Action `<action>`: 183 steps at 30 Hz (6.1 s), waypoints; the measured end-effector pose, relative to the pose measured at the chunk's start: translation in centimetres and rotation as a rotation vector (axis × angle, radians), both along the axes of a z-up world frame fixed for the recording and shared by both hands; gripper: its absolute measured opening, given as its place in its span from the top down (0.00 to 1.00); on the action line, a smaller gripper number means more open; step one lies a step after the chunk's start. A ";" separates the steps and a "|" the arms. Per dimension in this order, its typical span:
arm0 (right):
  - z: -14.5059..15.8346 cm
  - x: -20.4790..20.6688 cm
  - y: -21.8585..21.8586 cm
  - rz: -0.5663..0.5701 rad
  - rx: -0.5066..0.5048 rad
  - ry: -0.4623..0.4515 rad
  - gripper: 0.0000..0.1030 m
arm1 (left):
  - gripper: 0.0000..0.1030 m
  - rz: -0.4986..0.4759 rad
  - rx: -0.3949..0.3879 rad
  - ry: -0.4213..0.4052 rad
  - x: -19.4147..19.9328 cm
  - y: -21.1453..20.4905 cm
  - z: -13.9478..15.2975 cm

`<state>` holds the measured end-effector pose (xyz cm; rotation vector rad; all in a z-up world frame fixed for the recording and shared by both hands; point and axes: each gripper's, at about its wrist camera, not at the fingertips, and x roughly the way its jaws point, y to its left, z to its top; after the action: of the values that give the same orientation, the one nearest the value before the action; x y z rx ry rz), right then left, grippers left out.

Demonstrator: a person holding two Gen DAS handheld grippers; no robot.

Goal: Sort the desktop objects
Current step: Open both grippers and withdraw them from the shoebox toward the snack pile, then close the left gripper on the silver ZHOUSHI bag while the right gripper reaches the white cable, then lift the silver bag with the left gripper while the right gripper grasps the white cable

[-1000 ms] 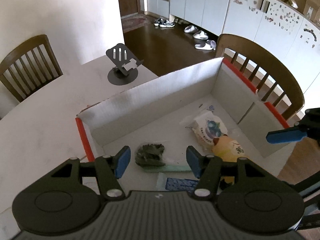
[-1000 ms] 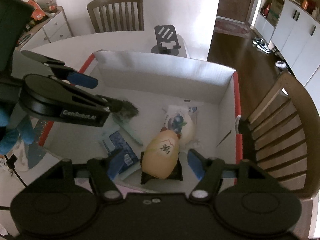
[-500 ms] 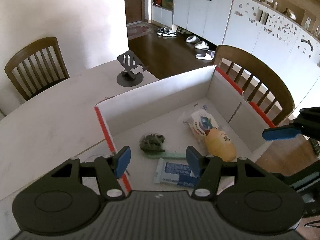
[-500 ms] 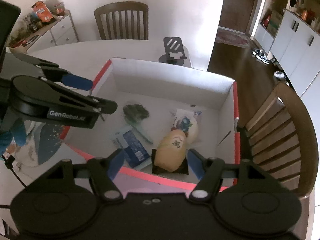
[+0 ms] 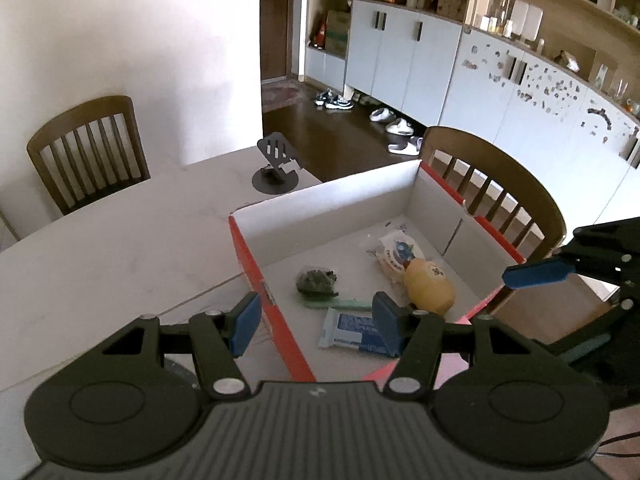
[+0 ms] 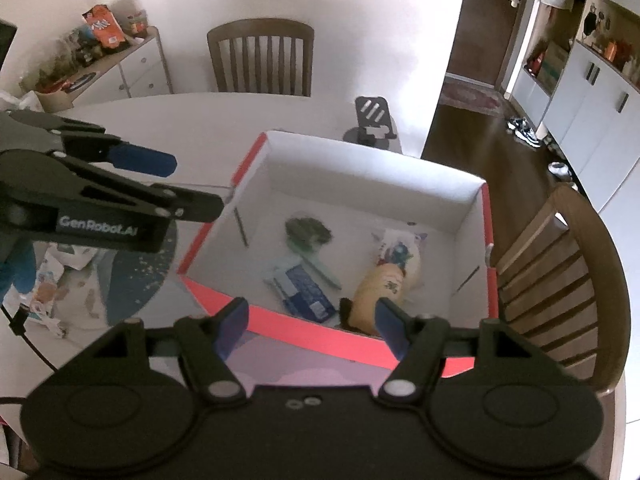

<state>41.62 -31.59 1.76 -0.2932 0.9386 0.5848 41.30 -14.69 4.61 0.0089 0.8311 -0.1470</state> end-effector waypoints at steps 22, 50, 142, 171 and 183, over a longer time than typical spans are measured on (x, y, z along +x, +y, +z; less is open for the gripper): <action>0.3 -6.9 6.6 0.028 0.061 -0.031 0.30 | 0.39 0.035 -0.032 -0.029 -10.8 7.3 0.0; -3.0 -15.0 19.8 0.259 0.076 -0.031 0.18 | 0.01 0.285 -0.029 -0.010 -21.2 21.9 -4.4; -11.0 -17.6 23.9 0.377 -0.028 0.079 0.82 | 0.47 0.508 -0.085 0.194 -22.7 29.6 -14.5; -6.1 -17.1 19.9 0.308 0.011 0.004 0.86 | 0.47 0.348 -0.142 0.155 -24.0 24.2 -9.9; -8.3 -13.9 19.7 0.177 0.048 0.036 0.71 | 0.47 0.324 -0.140 0.174 -23.6 23.0 -10.2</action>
<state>27.77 -11.87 -6.49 -0.3254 0.9377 0.7763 17.72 8.27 -5.64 -0.2723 0.9826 0.1014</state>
